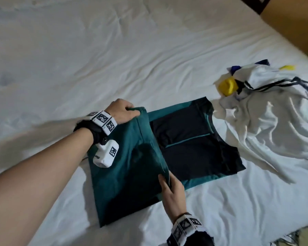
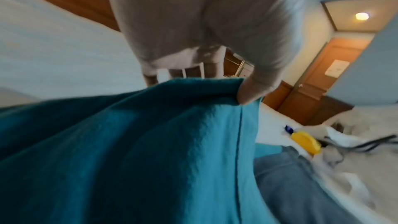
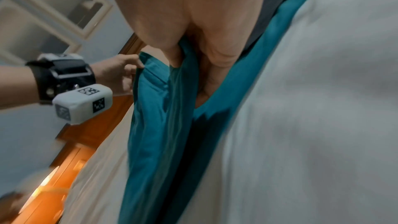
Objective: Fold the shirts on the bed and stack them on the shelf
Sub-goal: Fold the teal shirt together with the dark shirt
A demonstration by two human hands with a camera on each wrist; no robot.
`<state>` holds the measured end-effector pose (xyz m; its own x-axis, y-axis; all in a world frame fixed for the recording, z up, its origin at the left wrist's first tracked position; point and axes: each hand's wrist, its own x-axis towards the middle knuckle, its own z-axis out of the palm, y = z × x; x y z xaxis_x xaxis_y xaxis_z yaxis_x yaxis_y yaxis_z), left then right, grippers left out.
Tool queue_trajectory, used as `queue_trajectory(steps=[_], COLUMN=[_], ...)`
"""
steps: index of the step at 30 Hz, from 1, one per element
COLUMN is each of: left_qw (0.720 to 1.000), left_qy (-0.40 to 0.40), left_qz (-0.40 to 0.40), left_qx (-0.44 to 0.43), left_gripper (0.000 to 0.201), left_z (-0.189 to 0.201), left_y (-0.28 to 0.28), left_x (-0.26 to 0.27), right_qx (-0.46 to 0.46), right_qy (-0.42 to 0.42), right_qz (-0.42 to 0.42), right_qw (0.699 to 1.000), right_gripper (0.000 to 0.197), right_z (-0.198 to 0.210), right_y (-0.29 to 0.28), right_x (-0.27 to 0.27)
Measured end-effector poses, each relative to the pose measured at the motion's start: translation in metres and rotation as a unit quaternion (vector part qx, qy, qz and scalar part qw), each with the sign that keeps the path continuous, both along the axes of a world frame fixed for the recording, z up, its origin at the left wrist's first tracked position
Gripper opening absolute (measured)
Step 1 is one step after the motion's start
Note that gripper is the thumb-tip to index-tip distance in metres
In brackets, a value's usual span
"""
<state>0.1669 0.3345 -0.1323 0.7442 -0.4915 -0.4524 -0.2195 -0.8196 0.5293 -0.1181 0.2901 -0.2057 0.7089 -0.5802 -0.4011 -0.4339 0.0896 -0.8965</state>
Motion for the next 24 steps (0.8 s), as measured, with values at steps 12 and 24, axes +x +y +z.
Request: queue_trajectory(steps=[12,24], left_qw=[0.998,0.995], left_qy=[0.033,0.013], left_qz=[0.008,0.020], left_qx=[-0.057,-0.095], left_gripper=[0.011,0.010], left_z=[-0.056,-0.059], left_y=[-0.197,-0.244], left_x=[-0.031,-0.035], right_qx=[-0.002,-0.141], right_qy=[0.031,0.043], right_qz=[-0.142,-0.162], right_qw=[0.989,0.976], right_gripper=[0.037,0.047], right_z=[-0.015,-0.015], right_y=[-0.189,-0.230], right_x=[-0.045,-0.053])
